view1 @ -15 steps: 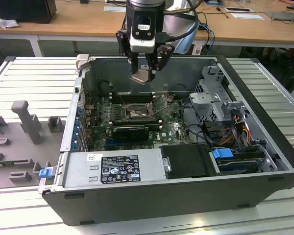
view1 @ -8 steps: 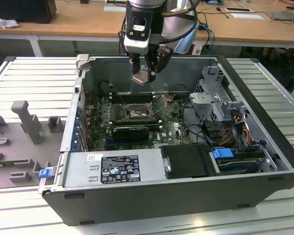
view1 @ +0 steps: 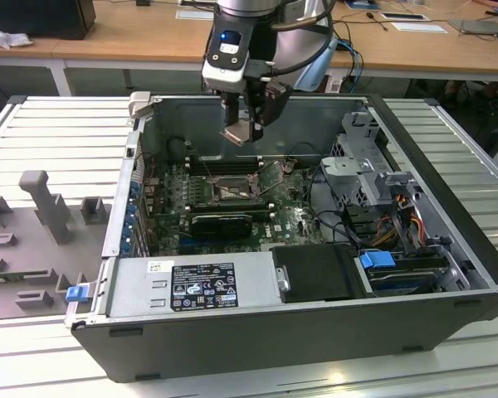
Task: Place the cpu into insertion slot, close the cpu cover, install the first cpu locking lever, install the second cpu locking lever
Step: 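Place the cpu into insertion slot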
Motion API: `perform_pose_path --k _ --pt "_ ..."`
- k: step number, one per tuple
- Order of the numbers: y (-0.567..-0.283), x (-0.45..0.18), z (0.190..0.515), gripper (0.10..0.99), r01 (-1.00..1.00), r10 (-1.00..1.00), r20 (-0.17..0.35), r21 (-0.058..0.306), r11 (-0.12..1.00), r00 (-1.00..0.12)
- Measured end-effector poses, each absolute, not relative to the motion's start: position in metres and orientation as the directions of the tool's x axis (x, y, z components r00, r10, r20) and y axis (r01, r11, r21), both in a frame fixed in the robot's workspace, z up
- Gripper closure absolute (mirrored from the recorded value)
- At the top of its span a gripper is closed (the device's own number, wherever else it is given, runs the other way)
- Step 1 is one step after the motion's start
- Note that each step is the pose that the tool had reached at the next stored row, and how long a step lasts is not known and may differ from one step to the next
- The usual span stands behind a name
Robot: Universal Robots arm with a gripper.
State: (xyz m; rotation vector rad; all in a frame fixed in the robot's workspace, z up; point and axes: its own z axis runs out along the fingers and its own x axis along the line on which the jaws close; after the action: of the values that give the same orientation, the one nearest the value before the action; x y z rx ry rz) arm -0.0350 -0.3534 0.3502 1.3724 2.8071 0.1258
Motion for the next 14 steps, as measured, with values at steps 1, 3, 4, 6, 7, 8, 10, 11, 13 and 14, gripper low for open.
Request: perform_pose_path --k 1,3,4,6,7,8,10,11,13,14 --pt "-0.3534 -0.035 0.3501 0.561 0.803 0.804 0.022 0.079 0.59 -0.594" --pt "-0.3534 -0.035 0.3497 0.561 0.826 0.827 0.022 0.079 0.559 -0.562" --pt "-0.3534 -0.035 0.3496 0.561 0.842 0.844 0.022 0.078 0.534 -0.537" --pt "-0.3534 -0.035 0.3494 0.561 0.859 0.861 0.022 0.078 0.505 -0.508" --pt "-0.3534 -0.035 0.3492 0.561 0.875 0.876 0.022 0.079 0.479 -0.481" --pt "-0.3534 -0.035 0.3491 0.561 0.884 0.885 0.022 0.078 0.461 -0.464" --pt "-0.3534 -0.0349 0.3487 0.561 0.89 0.892 0.022 0.078 0.448 -0.451" --pt "-0.3533 -0.0349 0.3482 0.561 0.891 0.893 0.023 0.078 0.447 -0.449" --pt "-0.3534 -0.0349 0.3475 0.561 0.892 0.893 0.023 0.078 0.446 -0.449" --pt "-0.3534 -0.0349 0.3471 0.561 0.892 0.893 0.023 0.078 0.446 -0.449"
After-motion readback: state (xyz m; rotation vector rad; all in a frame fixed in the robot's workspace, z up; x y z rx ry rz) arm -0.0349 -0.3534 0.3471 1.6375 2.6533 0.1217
